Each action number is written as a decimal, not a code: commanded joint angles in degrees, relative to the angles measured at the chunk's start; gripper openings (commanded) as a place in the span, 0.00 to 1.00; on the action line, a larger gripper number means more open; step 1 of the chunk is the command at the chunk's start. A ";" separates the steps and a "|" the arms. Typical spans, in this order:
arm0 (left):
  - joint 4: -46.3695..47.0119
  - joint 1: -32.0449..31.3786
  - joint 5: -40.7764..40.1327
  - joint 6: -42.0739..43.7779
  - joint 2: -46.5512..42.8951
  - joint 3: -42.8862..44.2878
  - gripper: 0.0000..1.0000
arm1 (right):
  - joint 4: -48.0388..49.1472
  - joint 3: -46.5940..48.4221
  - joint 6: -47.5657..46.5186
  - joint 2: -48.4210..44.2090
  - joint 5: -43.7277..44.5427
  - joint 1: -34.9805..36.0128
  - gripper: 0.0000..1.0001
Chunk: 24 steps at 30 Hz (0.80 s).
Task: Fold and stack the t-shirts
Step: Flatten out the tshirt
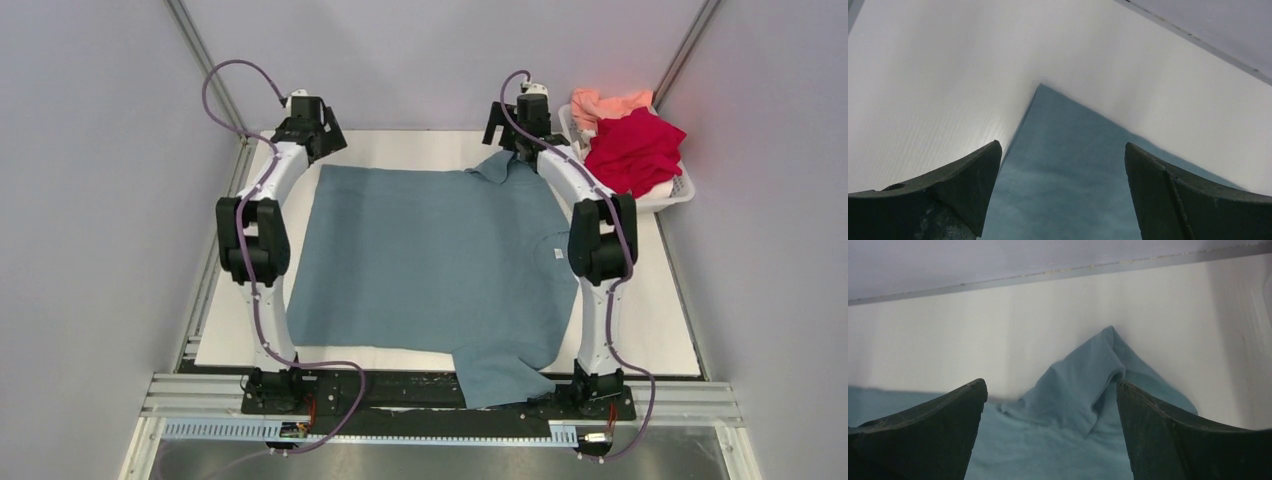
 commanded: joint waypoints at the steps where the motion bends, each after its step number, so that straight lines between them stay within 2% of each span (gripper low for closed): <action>1: 0.00 0.23 7.40 -5.13 -13.10 -9.05 1.00 | 1.84 -11.99 3.09 -13.38 -6.54 0.22 1.00; 3: 2.32 0.14 11.62 -7.17 -17.44 -17.19 1.00 | 1.91 -17.05 4.74 -14.79 -9.35 0.25 1.00; 6: 7.60 -0.62 18.87 -9.32 -24.05 -27.66 1.00 | 1.93 -18.78 5.78 -13.37 -10.84 0.20 1.00; 12: 11.35 -3.91 19.66 -12.84 -29.82 -45.42 1.00 | 1.34 -16.66 7.54 -7.67 -10.86 0.11 1.00; 16: 14.30 -5.11 22.01 -13.52 -29.56 -49.39 1.00 | 0.87 -15.46 7.81 -4.59 -9.60 0.20 1.00; 19: 14.64 -5.21 20.14 -14.08 -28.20 -50.94 1.00 | 0.88 -12.40 8.24 -0.96 -10.67 0.22 1.00; 24: 15.42 -5.21 18.84 -13.71 -27.13 -53.21 1.00 | 2.30 -1.68 9.13 7.10 -12.60 0.36 1.00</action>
